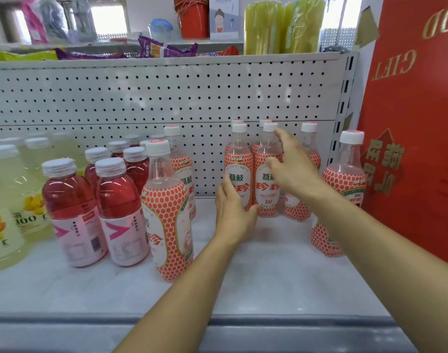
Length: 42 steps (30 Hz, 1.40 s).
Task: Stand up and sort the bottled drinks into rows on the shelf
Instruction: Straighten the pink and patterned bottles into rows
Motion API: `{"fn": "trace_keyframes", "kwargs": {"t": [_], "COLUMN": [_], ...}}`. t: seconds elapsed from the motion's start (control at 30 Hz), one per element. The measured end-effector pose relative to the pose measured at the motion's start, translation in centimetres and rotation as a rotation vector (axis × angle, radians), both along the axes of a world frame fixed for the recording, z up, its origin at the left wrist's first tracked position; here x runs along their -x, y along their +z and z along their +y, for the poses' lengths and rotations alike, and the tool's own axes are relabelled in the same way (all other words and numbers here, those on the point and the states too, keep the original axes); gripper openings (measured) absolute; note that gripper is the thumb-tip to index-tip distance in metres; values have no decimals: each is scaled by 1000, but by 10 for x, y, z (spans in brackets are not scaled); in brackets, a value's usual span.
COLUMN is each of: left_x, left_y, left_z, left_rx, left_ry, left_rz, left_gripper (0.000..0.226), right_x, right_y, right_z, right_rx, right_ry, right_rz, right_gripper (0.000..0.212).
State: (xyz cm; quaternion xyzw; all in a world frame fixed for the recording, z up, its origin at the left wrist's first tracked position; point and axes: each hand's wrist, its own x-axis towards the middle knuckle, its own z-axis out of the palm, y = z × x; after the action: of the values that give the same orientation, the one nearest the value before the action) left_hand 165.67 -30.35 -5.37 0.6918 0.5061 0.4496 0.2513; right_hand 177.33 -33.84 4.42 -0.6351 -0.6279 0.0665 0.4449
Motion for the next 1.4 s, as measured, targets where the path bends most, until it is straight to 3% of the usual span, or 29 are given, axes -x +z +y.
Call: {"fn": "trace_keyframes", "kwargs": {"t": [0.1,0.23,0.33,0.43,0.57,0.67,0.87,1.03,1.23,1.4], "left_x": [5,20,34,58,105,124,129,123,102,75], "left_y": [18,69,125,179,209,199,188,186,194,197], "left_z": [-33,-67,-73,-60,-8,20,35,34,20,6], "left_rx": [-124,-269,-299,-330,-82,149,33,-73,36,65], "left_ry": [-66,-96,-126,-93,103,173,112,14,-165,-323], "left_rz": [105,290,448,570,690,842,782,706,680,667], "left_gripper": [93,73,63,59,61,61,50,31,46,46], "right_x": [-2,-13,-28,-49,-64,-62,-58,-50,-36,-20], "right_y": [19,62,97,118,116,107,99,100,103,107], "right_z": [-24,-43,-36,-21,-3,5,14,14,2,-12], "right_rx": [-154,-228,-115,143,460,505,419,402,411,417], "right_ry": [-4,-32,-77,-138,-188,-138,-117,-159,-107,13], "right_rz": [-118,-217,-346,-524,-553,-450,-392,-457,-533,-524], "right_gripper": [40,32,35,41,48,46,32,25,20,20]}}
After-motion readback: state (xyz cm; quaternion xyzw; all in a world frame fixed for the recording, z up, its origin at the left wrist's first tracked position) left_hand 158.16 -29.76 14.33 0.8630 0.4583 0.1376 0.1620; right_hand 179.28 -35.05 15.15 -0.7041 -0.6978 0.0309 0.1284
